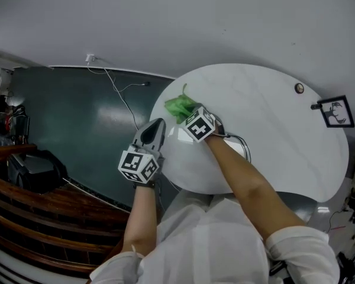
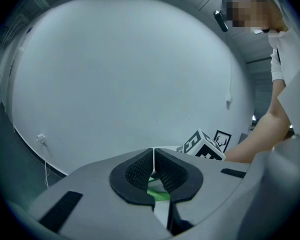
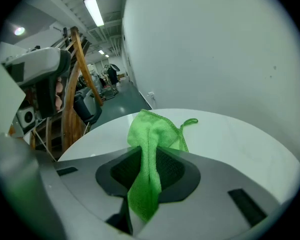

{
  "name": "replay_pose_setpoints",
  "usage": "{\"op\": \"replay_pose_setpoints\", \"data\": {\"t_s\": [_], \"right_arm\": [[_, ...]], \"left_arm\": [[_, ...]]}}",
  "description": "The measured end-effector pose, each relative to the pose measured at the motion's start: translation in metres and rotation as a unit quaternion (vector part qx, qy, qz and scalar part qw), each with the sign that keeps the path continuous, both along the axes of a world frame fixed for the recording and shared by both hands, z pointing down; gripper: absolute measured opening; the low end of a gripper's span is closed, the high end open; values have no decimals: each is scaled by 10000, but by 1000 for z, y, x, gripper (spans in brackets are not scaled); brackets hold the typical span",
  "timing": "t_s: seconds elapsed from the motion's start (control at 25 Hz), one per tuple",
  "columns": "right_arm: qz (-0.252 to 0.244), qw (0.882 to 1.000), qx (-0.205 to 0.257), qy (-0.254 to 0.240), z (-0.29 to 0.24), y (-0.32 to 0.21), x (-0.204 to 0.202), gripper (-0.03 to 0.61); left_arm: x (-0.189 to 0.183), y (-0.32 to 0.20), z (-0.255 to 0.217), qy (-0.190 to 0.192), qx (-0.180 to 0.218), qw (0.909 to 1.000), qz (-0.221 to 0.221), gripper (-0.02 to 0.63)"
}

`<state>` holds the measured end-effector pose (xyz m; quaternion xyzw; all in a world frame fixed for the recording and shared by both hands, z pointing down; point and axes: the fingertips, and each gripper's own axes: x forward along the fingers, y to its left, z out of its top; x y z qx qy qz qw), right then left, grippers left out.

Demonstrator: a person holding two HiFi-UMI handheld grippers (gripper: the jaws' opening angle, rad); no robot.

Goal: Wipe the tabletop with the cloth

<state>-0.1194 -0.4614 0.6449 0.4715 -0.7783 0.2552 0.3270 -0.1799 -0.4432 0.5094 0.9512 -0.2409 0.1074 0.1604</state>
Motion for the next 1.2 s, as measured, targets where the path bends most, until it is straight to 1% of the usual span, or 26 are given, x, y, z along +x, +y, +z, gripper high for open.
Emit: {"op": "replay_pose_setpoints", "data": {"t_s": [0.08, 0.16, 0.32, 0.44, 0.64, 0.84, 0.96, 1.2], "right_arm": [[66, 9999, -80, -56, 0, 13, 13, 81], [269, 9996, -96, -63, 0, 27, 32, 81], [917, 9956, -95, -162, 0, 59, 80, 81], [1499, 9883, -116, -249, 2, 85, 128, 81], [2537, 9671, -139, -158, 2, 141, 222, 81], [3212, 9468, -207, 29, 8, 211, 306, 81], [3602, 9324, -272, 99, 8, 253, 345, 81], [4089, 9116, -362, 219, 11, 331, 405, 81]], "left_arm": [[14, 2, 1, 11, -15, 9999, 116, 21], [29, 8, 0, 10, -11, 9997, 237, 21], [60, 28, -3, -3, -10, 9990, 447, 21], [87, 48, 0, -21, -51, 9982, 598, 21], [133, 85, 1, -22, -77, 9960, 893, 21], [172, 120, 0, 15, -80, 9941, 1085, 21], [189, 140, -1, 32, -73, 9930, 1178, 21], [213, 177, 0, 26, -74, 9917, 1282, 21]]}}
